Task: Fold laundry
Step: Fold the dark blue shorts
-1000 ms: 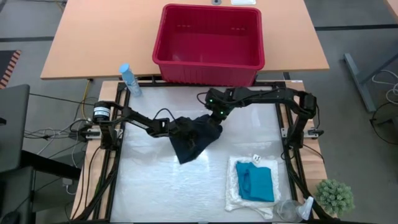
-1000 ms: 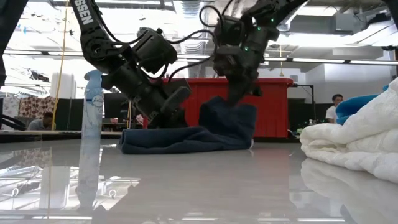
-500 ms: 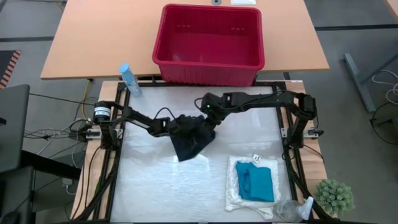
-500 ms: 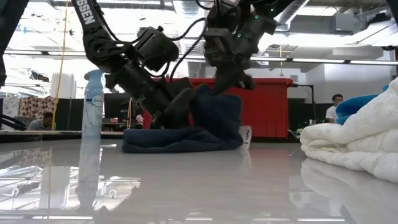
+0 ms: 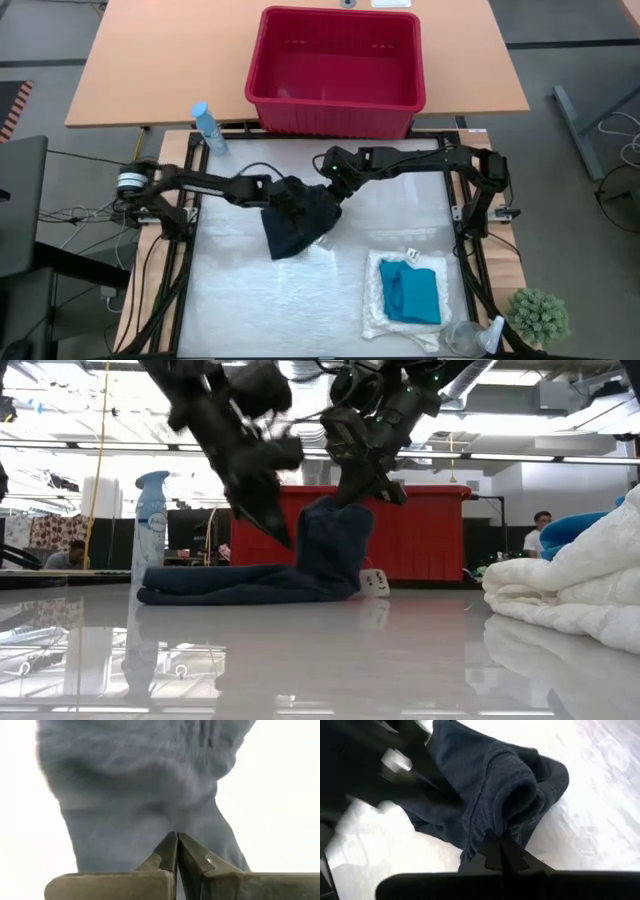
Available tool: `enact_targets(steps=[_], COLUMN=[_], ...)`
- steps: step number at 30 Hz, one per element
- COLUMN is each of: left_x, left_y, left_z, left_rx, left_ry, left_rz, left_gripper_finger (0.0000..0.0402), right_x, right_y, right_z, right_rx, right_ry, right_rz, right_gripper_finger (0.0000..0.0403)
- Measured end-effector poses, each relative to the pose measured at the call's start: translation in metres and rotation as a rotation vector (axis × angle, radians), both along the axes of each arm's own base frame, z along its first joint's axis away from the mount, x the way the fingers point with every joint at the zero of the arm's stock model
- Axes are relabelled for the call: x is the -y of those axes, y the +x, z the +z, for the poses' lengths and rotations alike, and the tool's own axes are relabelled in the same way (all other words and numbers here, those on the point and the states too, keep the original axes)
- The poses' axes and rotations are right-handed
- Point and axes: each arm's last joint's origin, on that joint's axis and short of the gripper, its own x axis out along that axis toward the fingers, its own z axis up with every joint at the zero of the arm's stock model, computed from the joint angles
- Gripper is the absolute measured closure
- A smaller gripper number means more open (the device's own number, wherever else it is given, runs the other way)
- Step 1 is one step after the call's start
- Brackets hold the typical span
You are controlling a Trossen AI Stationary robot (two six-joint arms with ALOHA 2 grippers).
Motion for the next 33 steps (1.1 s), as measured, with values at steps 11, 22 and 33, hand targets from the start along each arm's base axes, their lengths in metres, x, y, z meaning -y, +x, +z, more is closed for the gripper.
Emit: enact_targets(steps=[11, 22, 33], left_x=[0.032, 0.056, 0.056], left_y=[-0.055, -0.053, -0.035], left_z=[-0.005, -0.043, -0.068], left_rx=[0.006, -0.050, -0.015], left_ry=[-0.038, -0.048, -0.018], left_rz=[0.043, 0.045, -0.008], left_gripper_finger=[0.0401, 0.0401, 0.0401], right_x=[0.003, 0.002, 0.002], right_y=[-0.001, -0.002, -0.003], right_z=[0.000, -0.001, -0.002], right_rx=[-0.005, -0.016, -0.033], right_ry=[-0.011, -0.008, 0.003], right_rz=[0.007, 0.006, -0.002], right_gripper_finger=[0.0394, 0.0394, 0.0394])
